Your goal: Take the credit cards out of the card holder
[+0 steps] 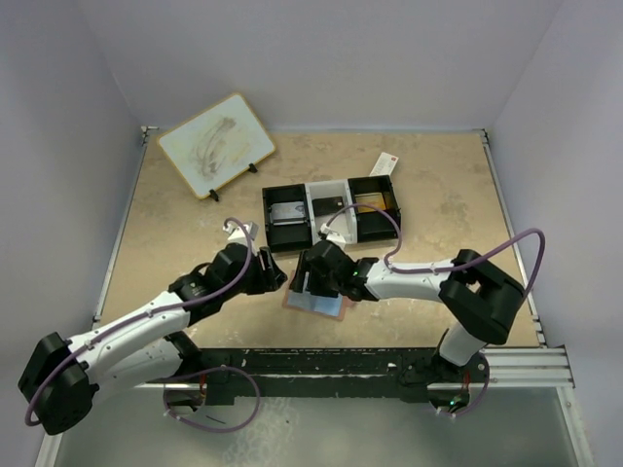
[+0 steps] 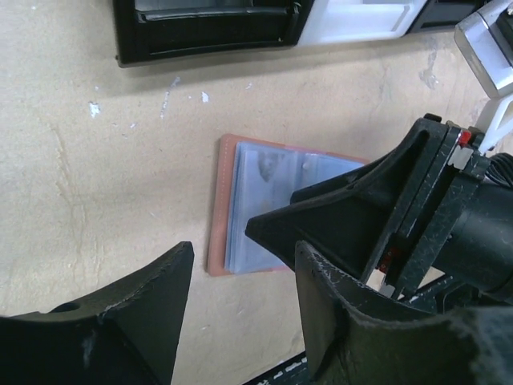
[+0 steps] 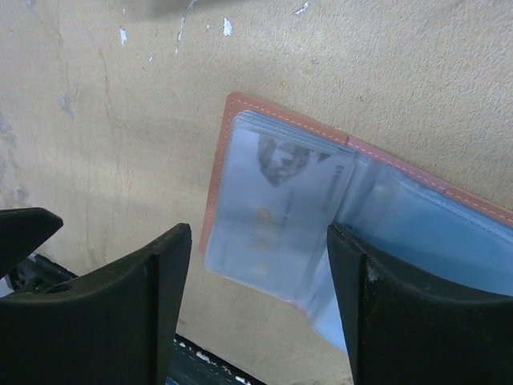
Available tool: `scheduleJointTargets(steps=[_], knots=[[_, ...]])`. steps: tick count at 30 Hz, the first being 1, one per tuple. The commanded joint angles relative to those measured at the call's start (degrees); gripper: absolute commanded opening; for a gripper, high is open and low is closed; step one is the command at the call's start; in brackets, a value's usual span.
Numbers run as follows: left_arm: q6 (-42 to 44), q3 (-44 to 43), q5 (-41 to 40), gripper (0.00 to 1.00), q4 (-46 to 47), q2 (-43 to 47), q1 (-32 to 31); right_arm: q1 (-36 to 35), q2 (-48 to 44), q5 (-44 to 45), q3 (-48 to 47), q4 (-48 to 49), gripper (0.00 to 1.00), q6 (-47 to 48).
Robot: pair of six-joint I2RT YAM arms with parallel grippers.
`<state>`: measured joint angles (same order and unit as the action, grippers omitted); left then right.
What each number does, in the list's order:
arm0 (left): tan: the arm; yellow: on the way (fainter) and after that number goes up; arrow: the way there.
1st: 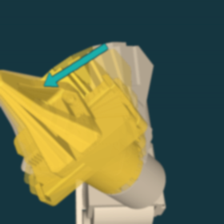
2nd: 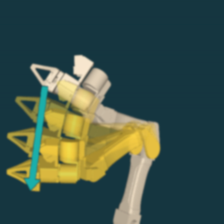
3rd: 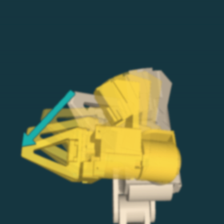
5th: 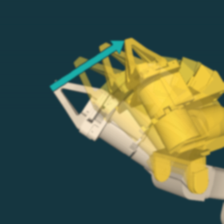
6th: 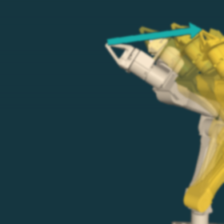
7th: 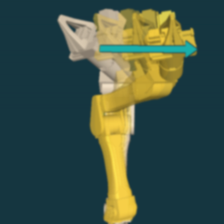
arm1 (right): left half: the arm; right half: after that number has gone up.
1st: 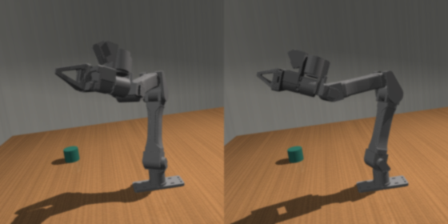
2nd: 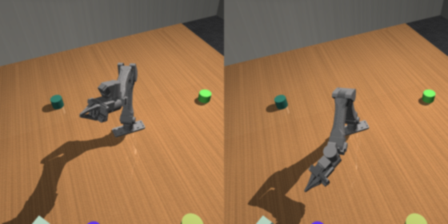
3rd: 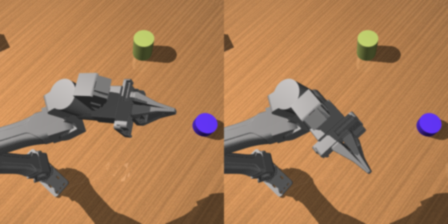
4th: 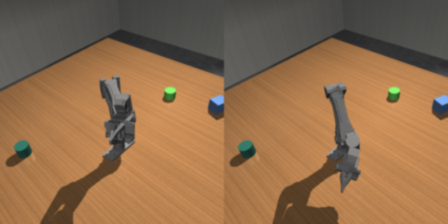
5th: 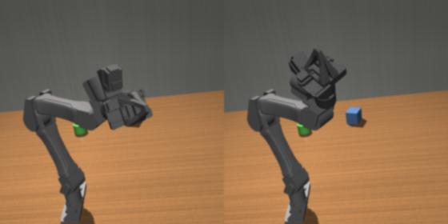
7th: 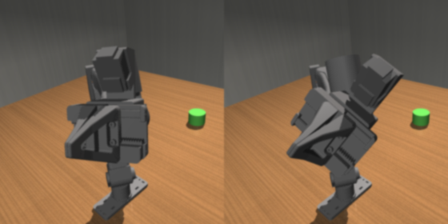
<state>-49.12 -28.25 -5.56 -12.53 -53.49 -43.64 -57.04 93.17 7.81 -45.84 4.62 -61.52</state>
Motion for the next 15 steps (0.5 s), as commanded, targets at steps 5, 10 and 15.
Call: scheduleJointTargets(steps=[5, 10, 15], knots=[[-4.9, -0.9, -13.9, 0.49, -7.1, 7.4, -0.1, -2.8, 7.4, 9.7, -8.7, -19.4, 0.77, 0.4], [-8.1, -1.8, -21.4, 0.49, -12.4, 13.0, -0.1, -4.2, 12.0, 14.0, -14.0, -26.5, 0.75, -1.1], [-8.8, -2.2, -24.2, 0.49, -15.0, 16.0, -0.1, -5.1, 13.4, 14.4, -15.8, -28.0, 0.69, -1.3]])
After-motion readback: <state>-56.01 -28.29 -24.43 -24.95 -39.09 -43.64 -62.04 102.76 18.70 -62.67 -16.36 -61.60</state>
